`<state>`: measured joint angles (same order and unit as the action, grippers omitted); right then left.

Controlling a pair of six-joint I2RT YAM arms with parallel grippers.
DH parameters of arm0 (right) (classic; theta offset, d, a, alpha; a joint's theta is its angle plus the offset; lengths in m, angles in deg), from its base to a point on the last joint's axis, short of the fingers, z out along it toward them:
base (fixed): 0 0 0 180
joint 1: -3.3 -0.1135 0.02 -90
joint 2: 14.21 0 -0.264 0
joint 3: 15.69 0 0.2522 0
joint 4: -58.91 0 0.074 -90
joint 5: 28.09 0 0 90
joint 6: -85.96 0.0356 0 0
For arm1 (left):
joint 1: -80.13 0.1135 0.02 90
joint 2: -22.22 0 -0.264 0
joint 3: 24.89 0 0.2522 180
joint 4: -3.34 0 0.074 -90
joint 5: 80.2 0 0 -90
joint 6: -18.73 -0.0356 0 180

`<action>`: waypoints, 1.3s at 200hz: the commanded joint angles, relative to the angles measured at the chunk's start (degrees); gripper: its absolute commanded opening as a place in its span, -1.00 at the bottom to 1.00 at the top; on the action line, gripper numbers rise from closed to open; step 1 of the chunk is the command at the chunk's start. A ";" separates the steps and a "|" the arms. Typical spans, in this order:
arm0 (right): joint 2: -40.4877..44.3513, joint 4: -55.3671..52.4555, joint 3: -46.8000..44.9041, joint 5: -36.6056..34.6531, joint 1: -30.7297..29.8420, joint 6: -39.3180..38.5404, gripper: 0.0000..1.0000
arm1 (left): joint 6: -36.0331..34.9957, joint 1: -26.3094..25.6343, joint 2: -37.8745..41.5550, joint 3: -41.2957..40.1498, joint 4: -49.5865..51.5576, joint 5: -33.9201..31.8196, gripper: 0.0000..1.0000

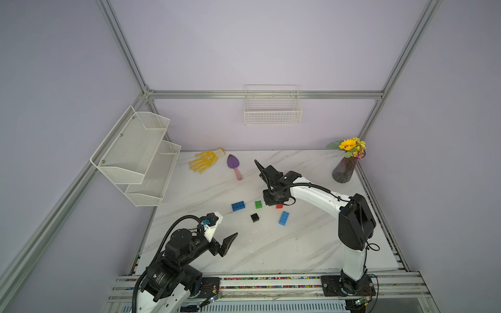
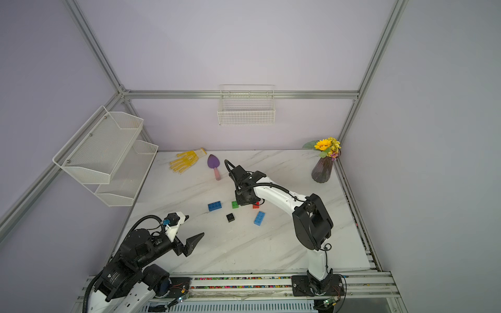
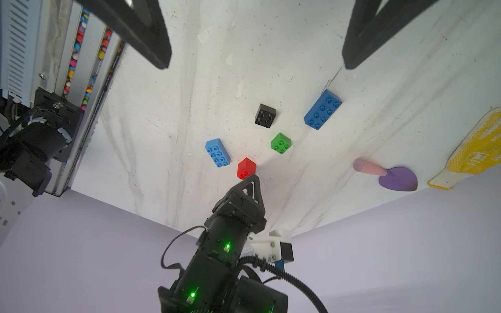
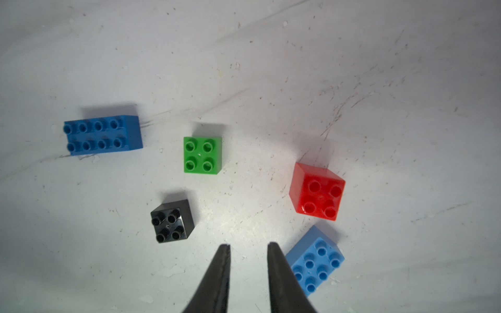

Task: Assemble the letter f with lego
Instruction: Pick up the lego brick from the center of the board.

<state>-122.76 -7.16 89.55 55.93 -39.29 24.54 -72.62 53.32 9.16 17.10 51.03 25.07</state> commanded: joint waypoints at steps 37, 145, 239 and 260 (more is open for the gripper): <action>8.52 -1.33 -10.68 -10.24 -3.92 24.81 -0.28 | -1.84 -0.09 -0.47 -0.40 -2.07 2.64 0.99; 9.48 -4.99 -16.78 -18.26 -8.85 44.41 -0.22 | -3.04 -0.09 1.90 -0.19 -1.17 3.78 1.00; 9.50 -1.93 -20.52 -17.06 -7.95 44.99 0.01 | -3.44 -0.09 1.90 -0.10 -1.02 4.61 1.00; 9.50 -0.79 -21.13 -16.48 -7.09 44.21 0.02 | -3.40 -0.09 2.14 -0.14 -0.97 4.52 1.00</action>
<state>-114.15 -9.26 69.55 39.39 -47.47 67.73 -73.99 53.32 10.64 17.08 51.10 28.35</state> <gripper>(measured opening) 0.507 0.997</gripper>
